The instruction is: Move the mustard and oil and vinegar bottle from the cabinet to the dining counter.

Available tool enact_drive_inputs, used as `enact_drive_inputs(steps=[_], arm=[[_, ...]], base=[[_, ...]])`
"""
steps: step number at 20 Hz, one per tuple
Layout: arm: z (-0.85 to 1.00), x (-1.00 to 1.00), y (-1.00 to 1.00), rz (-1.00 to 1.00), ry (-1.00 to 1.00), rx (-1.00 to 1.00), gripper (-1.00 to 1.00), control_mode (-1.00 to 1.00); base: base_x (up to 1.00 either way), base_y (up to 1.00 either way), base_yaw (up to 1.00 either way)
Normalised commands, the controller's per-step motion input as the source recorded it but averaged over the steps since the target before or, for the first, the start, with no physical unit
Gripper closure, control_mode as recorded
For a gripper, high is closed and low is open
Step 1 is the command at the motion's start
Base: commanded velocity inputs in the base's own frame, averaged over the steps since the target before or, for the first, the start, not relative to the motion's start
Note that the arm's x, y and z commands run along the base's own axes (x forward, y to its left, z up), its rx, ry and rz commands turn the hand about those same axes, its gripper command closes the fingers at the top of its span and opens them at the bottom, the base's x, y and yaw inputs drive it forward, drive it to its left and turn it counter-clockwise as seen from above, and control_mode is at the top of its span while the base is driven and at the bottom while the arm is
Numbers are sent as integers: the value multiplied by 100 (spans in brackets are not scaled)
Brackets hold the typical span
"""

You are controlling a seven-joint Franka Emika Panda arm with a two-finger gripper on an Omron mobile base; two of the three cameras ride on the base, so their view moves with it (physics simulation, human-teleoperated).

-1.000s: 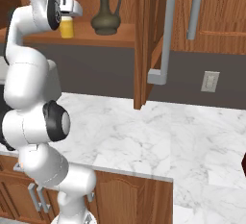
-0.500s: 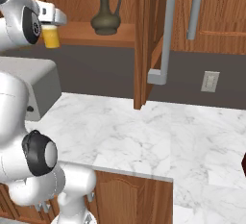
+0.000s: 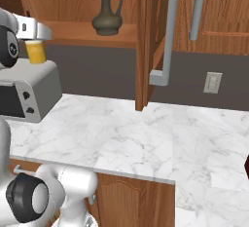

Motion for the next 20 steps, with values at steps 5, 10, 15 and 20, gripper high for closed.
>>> enact_drive_inputs(steps=[5, 10, 15, 20], arm=[[-15, -84, -3, 0, 0, 2, 100, -100], [-28, -70, -17, -2, 0, 0, 100, -100], [-29, -57, -35, -1, 4, 0, 100, -100], [-24, -53, -32, 0, 2, 0, 100, -100]], base=[[0, 0, 0], [0, 0, 0], [0, 0, 0], [0, 0, 0]])
